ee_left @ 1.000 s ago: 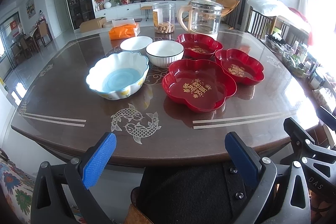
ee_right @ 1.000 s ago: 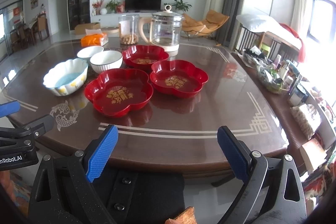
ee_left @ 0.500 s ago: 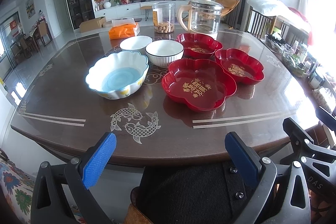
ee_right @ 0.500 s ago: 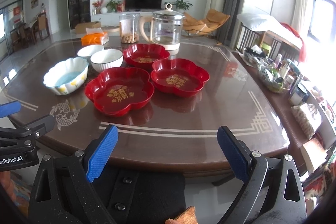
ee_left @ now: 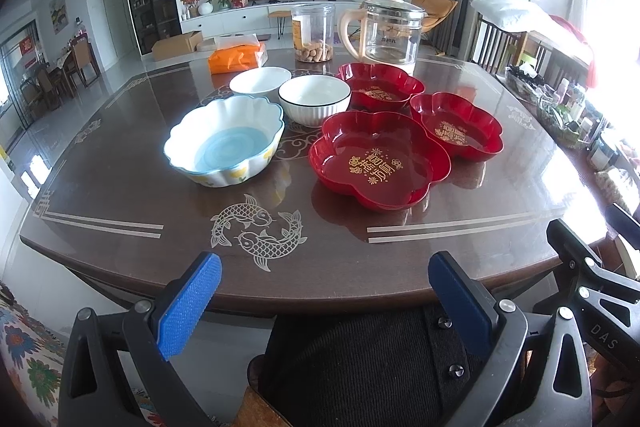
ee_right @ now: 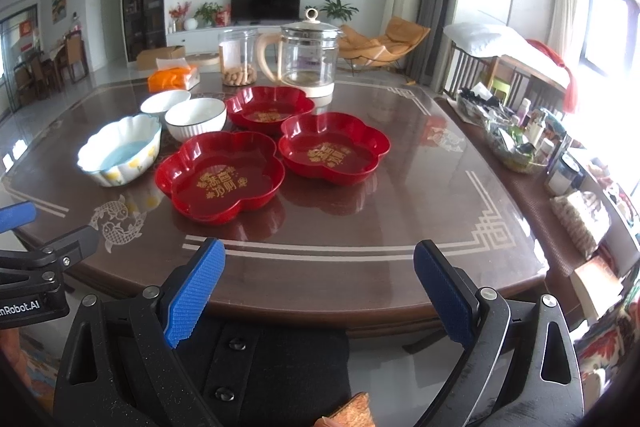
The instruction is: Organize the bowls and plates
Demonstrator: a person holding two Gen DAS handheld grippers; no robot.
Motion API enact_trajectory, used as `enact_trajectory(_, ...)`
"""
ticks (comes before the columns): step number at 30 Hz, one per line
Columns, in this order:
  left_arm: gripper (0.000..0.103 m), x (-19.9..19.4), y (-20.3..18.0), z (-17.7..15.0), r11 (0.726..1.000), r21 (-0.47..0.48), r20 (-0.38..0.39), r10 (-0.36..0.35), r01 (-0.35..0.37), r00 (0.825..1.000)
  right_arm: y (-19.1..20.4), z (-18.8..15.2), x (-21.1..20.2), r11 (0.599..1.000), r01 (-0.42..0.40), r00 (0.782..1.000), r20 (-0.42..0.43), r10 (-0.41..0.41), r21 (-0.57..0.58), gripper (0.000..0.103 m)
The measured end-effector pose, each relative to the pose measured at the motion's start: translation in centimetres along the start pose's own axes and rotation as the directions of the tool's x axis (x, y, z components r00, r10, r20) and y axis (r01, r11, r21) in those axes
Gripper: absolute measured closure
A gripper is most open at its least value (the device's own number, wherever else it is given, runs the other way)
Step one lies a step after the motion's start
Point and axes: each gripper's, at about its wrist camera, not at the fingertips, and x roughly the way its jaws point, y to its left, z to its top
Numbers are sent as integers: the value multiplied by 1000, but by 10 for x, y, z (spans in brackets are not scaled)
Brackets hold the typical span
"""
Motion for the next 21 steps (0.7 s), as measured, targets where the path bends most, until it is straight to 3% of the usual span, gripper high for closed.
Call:
enact_trajectory(16, 0, 7, 6, -3, 1000, -17, -33, 4, -5, 999, -5, -2, 10, 998, 51, 997, -51, -50, 23, 6)
enact_trajectory(21, 0, 14, 2, -6, 1000, 6, -78, 8, -8, 997, -6, -2, 9, 998, 66, 996, -53, -65, 23, 6)
